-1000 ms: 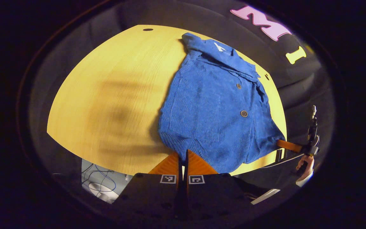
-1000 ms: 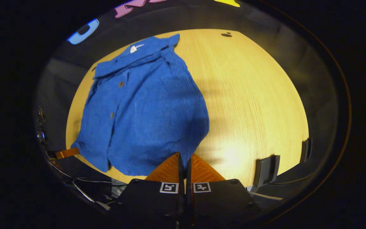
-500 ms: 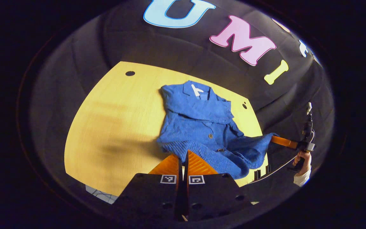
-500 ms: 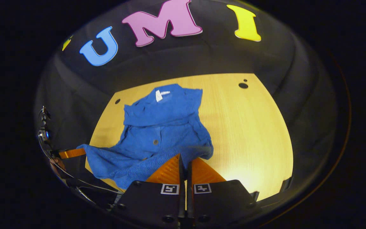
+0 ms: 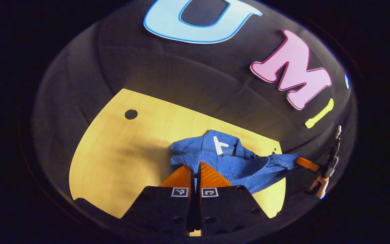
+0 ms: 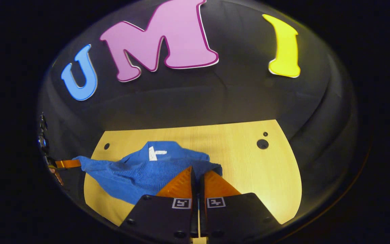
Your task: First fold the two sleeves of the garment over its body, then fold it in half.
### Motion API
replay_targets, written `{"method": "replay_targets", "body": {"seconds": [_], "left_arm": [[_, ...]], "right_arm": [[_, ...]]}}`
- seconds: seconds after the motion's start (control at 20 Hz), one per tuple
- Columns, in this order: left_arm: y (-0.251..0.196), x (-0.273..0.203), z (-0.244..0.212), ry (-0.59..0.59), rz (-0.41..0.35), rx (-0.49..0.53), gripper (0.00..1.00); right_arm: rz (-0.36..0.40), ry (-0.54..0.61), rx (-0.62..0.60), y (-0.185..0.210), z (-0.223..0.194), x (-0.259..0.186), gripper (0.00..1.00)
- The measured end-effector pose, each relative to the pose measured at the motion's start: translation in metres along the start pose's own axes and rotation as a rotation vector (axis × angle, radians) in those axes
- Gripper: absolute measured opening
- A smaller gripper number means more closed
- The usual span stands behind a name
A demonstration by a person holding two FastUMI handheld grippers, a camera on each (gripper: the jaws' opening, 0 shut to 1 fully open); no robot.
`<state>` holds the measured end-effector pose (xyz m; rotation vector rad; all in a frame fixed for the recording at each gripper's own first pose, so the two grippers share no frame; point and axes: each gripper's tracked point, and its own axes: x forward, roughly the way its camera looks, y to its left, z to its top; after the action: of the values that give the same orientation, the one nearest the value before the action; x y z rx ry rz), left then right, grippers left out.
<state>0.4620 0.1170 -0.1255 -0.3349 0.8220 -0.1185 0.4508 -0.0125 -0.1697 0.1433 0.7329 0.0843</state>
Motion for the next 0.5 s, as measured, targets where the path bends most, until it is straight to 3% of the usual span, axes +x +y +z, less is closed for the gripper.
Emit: {"method": "replay_targets", "body": {"seconds": [0.15, 0.35, 0.45, 0.5], "left_arm": [[0.006, 0.074, -0.004, 0.098, 0.078, -0.005, 0.00], [0.022, 0.121, -0.007, 0.136, 0.118, -0.009, 0.00], [0.027, 0.135, -0.002, 0.105, 0.129, -0.020, 0.07], [0.028, 0.140, -0.003, 0.095, 0.132, -0.030, 0.33]], "right_arm": [[-0.022, 0.084, -0.038, -0.002, -0.016, 0.078, 0.02], [-0.047, 0.166, -0.062, -0.014, -0.048, 0.153, 0.03], [-0.068, 0.201, -0.131, -0.028, -0.060, 0.171, 0.13], [-0.074, 0.195, -0.167, -0.036, -0.059, 0.179, 0.19]]}}
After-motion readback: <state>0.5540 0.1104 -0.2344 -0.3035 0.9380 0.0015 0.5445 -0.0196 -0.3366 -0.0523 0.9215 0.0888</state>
